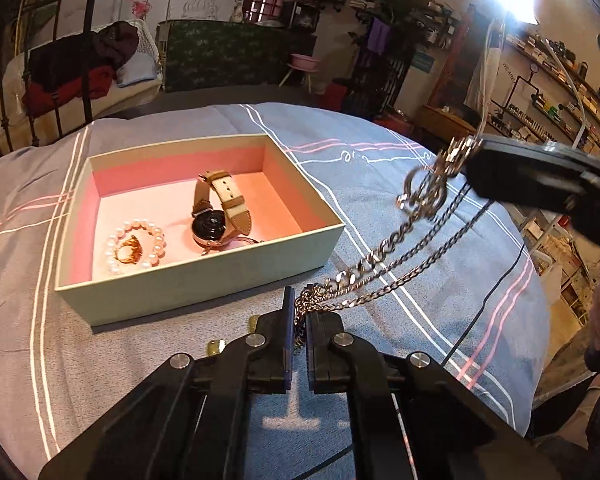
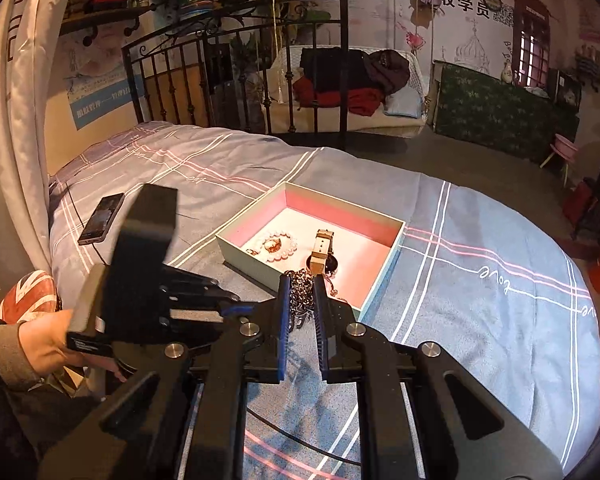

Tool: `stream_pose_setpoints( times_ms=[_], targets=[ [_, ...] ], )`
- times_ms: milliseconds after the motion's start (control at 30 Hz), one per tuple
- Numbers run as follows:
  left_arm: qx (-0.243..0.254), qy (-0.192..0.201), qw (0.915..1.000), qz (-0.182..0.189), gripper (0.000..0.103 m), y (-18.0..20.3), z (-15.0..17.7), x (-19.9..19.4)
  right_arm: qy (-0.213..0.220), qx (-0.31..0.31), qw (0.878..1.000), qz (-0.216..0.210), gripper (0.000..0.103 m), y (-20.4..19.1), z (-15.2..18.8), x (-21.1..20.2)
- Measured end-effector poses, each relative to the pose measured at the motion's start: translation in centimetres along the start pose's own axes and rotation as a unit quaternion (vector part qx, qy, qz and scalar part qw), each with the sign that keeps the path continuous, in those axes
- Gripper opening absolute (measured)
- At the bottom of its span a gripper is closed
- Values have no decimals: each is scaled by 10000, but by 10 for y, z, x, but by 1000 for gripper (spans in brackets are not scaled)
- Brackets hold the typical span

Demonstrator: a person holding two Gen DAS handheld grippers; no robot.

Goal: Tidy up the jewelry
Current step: 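Grasp the gold chains with the left gripper while the right gripper grasps them too, then carry the gold chains over the box and open both grippers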

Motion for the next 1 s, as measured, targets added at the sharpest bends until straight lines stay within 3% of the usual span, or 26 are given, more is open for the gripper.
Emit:
stream_pose_setpoints(
  times_ms=[167,400,1000],
  targets=[
    [-87,286,9993,-236,4,-12,-14,-38,-166,33,9999,-6,12,3,5,17],
    [-103,590,9967,-542,5,-23,-41,-73,-60,-72,9999,-104,12,-8,-8,27],
    [-471,458,9916,-1114,5,-70,-80,-46,77,14,10000,19,12,-3,-69,75]
  ],
)
Point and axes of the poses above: each gripper's, at about its wrist camera, not at the fingertips, and x roughly the way its jaws point, y to its right, z to its underside, the point moved 1 cm from there along x, roughly the way its jaws point, and after that the axes turned 13 degrees about x, right-handed, at the moved point
